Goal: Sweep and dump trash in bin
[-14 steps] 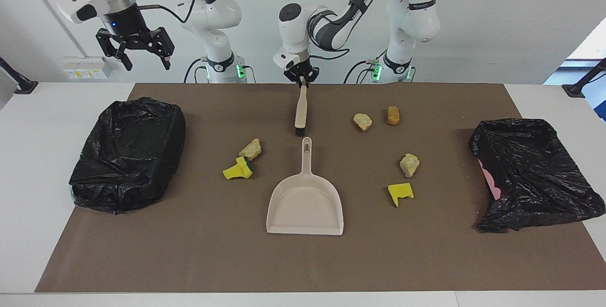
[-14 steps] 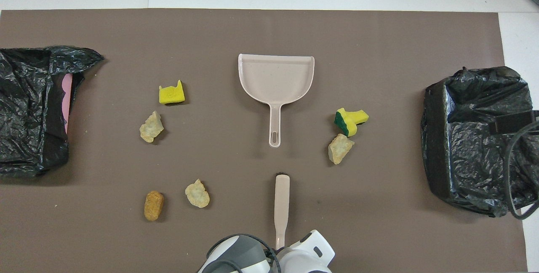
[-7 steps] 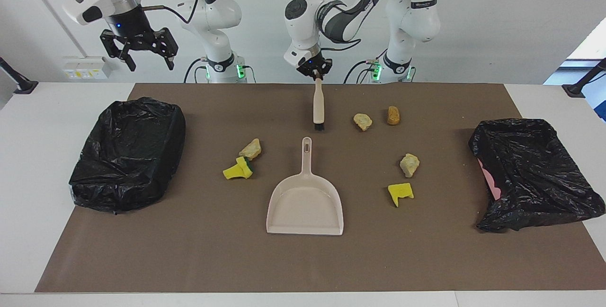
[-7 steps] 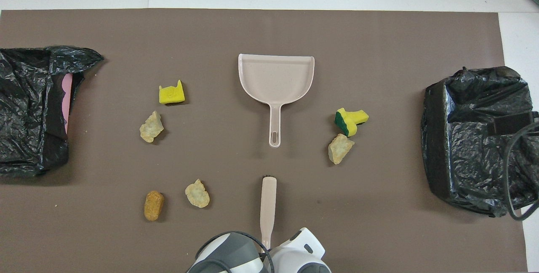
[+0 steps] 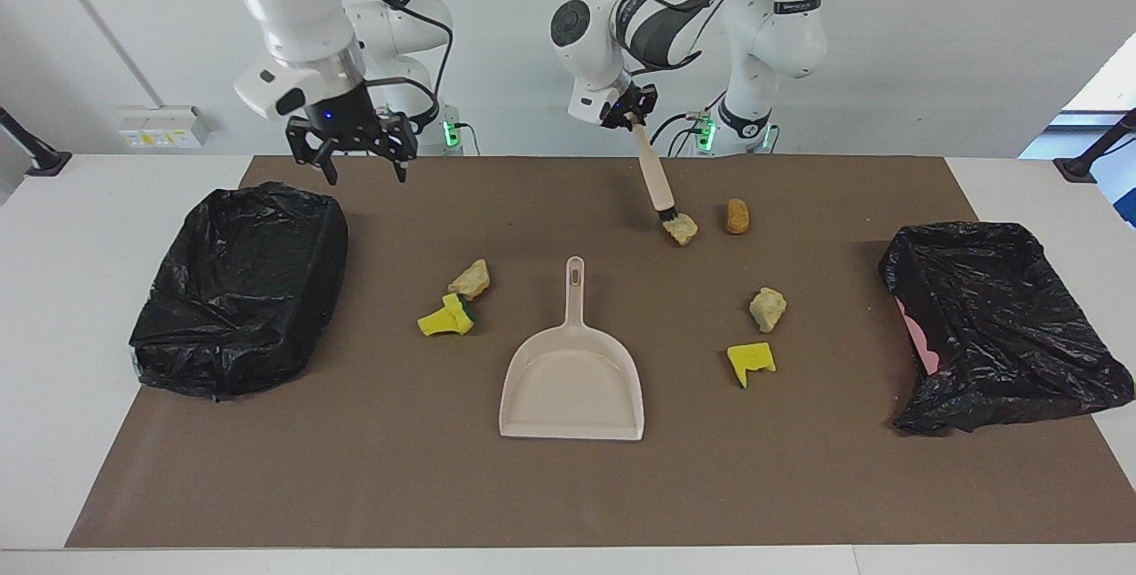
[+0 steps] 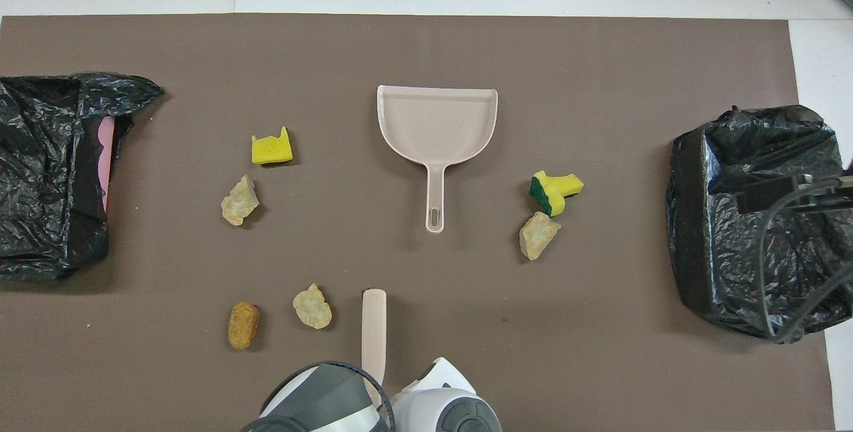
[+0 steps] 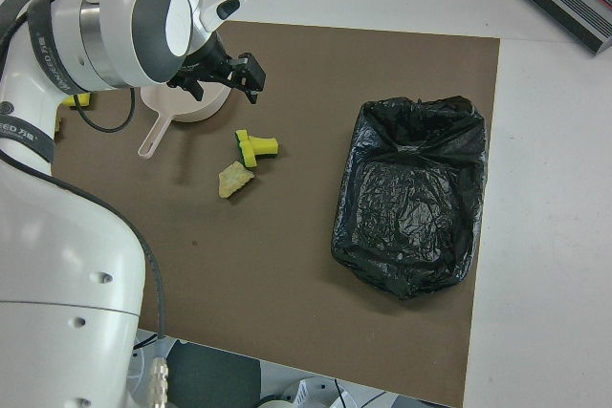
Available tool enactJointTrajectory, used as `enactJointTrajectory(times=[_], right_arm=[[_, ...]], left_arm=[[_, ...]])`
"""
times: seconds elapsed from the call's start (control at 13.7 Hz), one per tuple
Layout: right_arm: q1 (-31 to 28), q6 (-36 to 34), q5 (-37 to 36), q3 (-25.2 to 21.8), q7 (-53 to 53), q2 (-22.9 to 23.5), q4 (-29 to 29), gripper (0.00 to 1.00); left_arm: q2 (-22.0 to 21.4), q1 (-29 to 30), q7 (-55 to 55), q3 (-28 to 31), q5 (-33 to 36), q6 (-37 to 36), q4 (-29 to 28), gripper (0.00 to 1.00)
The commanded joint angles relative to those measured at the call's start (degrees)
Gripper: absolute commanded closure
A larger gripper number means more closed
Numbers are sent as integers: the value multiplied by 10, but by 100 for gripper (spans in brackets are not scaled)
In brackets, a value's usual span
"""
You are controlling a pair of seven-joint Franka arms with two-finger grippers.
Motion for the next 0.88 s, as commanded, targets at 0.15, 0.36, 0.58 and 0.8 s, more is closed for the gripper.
enactJointTrajectory(times=[0.15,0.36,0.58,0.8], right_arm=[[60,100,32,2,110,104,6,0],[76,123,72,3,137,130,7,0],[115,144,74,3,182,154,2,0],[157,178,75,3,211,192,0,0]], left_arm=[[-20,75,-38,-4,-15,-101,-21,100],[-46,103,-76,-3,-33,-99,-70,100],[-69,124,-100,-4,-42,-64,-115,100],[-72,138,-119,-3,-70,-6,-133,100]])
